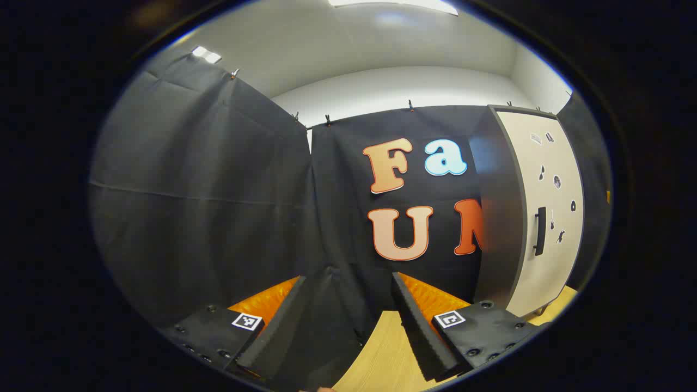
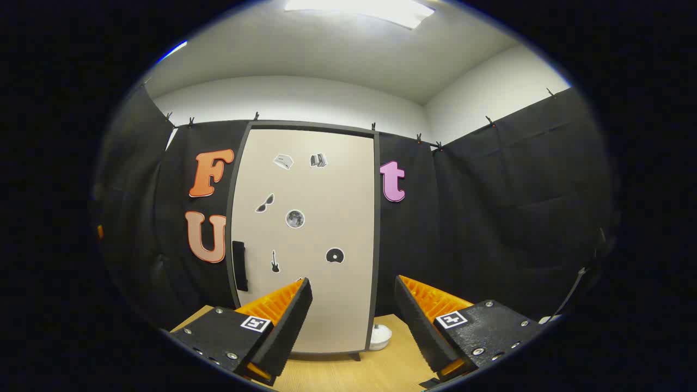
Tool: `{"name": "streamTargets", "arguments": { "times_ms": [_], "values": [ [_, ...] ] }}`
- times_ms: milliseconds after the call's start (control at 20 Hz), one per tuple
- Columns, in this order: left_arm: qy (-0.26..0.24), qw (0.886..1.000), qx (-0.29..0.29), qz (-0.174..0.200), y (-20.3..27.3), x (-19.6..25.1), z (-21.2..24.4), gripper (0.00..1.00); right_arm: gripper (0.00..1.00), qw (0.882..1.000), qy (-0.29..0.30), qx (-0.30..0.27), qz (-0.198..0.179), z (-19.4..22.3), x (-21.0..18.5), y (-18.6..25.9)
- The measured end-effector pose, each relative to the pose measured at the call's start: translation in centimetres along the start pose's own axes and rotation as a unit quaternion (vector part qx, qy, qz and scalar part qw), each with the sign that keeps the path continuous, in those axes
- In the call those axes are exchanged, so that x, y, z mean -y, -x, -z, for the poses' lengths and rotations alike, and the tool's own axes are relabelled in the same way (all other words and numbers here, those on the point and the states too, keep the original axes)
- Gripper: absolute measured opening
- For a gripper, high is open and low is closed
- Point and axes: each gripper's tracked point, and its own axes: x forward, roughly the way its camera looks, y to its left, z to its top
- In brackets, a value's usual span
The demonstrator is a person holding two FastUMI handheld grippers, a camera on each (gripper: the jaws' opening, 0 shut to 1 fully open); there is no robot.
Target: Open the cabinet door with the right hand, grasp the bottle in the cabinet with the left hand and place it on the coaster, then close the cabinet door with the right hand.
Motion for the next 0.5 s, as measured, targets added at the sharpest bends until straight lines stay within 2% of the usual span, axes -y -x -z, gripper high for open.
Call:
{"name": "streamTargets", "arguments": {
  "times_ms": [50, 500],
  "values": [
    [0.000, 1.000, 0.001, 0.002, -0.06, -0.01, -0.13, 0.99, 0.94, 1.000, 0.002, 0.001, 0.001, -0.07, 0.10, 0.11],
    [0.000, 1.000, 0.006, 0.004, -0.01, 0.27, -0.40, 0.99, 0.94, 1.000, -0.003, -0.013, 0.002, 0.59, 0.16, 0.36]
  ]
}}
